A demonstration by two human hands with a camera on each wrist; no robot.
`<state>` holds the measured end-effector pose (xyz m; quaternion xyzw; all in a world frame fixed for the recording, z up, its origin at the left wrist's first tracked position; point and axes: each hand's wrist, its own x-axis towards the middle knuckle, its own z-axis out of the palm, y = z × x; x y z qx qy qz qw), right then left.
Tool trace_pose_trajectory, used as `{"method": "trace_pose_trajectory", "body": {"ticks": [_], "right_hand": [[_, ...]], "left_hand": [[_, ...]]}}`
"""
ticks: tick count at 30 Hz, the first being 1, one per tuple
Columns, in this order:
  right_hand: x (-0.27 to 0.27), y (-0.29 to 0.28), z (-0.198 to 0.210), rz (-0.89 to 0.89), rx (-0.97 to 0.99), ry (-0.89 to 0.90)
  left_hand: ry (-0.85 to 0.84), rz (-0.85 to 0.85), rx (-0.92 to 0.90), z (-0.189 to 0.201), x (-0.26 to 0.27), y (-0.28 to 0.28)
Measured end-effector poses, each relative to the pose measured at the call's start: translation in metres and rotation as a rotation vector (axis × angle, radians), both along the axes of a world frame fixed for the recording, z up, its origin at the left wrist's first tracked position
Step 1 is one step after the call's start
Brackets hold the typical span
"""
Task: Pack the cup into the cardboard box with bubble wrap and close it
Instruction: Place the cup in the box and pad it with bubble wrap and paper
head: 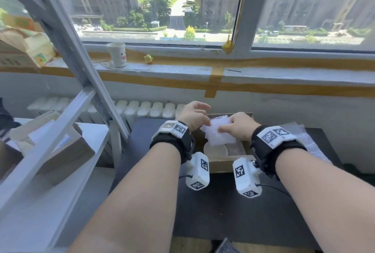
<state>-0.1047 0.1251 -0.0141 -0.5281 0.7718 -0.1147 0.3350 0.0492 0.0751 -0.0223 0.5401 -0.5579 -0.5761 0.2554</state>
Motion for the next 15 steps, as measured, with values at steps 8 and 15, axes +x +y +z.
{"method": "trace_pose_trajectory", "body": {"ticks": [8, 15], "right_hand": [[0.003, -0.036, -0.038, -0.025, 0.302, 0.025], [0.037, -0.056, -0.058, 0.1, 0.263, 0.094]], "left_hand": [[-0.593, 0.009, -0.025, -0.029, 0.02, -0.024], [-0.54, -0.021, 0.072, -0.044, 0.021, -0.035]]}}
